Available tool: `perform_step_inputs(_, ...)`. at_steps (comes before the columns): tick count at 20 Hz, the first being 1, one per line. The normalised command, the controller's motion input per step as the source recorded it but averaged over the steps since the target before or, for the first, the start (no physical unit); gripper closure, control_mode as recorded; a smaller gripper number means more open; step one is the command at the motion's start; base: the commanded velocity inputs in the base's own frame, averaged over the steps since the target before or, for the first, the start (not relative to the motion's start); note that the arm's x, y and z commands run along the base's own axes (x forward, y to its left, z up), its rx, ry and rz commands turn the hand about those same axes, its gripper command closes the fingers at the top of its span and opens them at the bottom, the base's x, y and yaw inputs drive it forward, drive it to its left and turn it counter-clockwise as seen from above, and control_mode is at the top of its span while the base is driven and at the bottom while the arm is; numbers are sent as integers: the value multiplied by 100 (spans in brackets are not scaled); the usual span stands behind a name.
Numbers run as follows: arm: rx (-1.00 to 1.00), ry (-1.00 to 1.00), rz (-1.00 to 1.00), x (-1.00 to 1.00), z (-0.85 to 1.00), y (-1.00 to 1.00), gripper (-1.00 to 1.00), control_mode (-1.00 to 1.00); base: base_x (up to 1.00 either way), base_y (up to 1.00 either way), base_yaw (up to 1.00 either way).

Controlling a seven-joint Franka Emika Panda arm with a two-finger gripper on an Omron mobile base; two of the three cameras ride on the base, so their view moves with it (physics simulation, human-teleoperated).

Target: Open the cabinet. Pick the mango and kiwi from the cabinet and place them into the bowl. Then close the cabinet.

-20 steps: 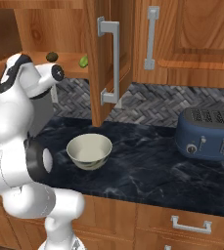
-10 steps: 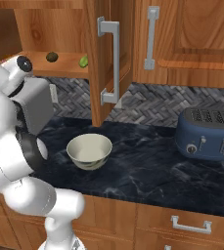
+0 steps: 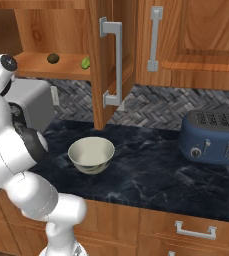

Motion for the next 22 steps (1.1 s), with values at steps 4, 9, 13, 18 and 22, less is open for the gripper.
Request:
perform_step_inputs(4,6,4,-28,-76,10,-94,-100,-100,0,0,0)
perform_step_inputs(9,-2,0,-37,-94,0,-100,-100,-100,0,0,0)
perform_step_inputs(13,-10,0,-42,-70,0,-100,-100,-100,0,0,0)
perform_step_inputs(18,-12,-1,-48,-51,0,-100,-100,-100,0,0,0)
perform_step_inputs(22,-8,2,-56,-13,16,-99,-100,-100,0,0,0)
